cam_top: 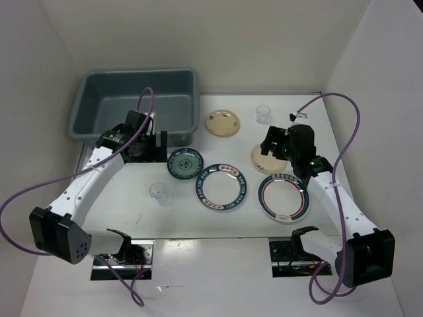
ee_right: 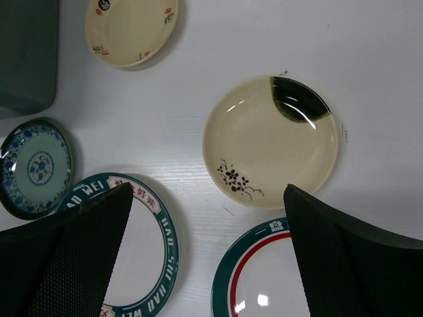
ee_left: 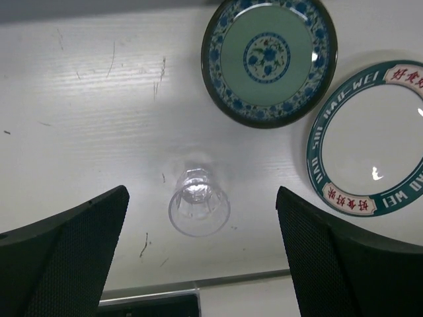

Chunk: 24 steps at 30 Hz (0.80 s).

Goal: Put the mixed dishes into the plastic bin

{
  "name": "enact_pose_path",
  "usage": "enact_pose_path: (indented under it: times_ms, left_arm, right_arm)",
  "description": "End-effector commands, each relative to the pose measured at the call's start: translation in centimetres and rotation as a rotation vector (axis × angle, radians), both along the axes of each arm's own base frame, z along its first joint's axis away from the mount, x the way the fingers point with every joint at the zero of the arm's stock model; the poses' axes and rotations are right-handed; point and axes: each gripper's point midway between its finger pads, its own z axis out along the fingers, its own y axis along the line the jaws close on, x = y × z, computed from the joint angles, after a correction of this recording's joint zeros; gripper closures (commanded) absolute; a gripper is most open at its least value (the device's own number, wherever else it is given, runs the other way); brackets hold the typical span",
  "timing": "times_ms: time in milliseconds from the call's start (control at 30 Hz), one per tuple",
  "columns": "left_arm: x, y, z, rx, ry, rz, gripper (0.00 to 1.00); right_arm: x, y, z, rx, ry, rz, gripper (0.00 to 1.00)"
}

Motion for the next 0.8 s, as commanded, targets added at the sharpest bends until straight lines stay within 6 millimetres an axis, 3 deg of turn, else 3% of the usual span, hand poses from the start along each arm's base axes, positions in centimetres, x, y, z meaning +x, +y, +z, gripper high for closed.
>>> enact_pose_path:
  times_ms: [0, 100, 200, 300, 367, 567, 600, 767]
  left_arm:
    - [-1.1, 0.1, 0.1, -0.031, -0.014, 0.019, 0.00]
    - [-1.9, 0.7, -2.2, -0.027, 0.029, 0.098, 0.03]
    - [-2.6, 0.2, -5.2, -0.041, 0.082, 0.114, 0.19]
    - [-2.9, -1.4, -4.9, -0.116, 0.070, 0.091, 0.38]
    - [-3.3, -2.1, -4.2, -0.153, 0.051, 0.084, 0.45]
    - [-5.7, -4.0, -4.3, -0.175, 0.070, 0.047, 0.49]
    - [-5.8, -4.4, -4.3, -0.179, 0.071, 0.052, 0.53]
    - [-8.6, -7.1, -7.3, -0.141, 0.183, 0.030, 0.59]
  right_arm:
    - [0.8, 0.1, 2.3, -0.001, -0.055, -0.015, 0.00]
    - [0.8, -0.1, 2.6, -0.004, -0.065, -0.023, 0.00]
    - [0.6, -0.2, 2.7, -0.013, -0.067, -0.031, 0.00]
    - [0.4, -0.5, 2.6, -0.021, -0.069, -0.047, 0.00]
    - [0.4, -0.5, 2.6, -0.021, -0.069, -0.048, 0.00]
    - [0.5, -0.7, 2.6, -0.026, -0.070, -0.057, 0.00]
    - [0.5, -0.7, 2.6, -0.026, -0.070, -0.057, 0.00]
    - [0.2, -1.1, 3.6, -0.027, -0.103, -0.074, 0.00]
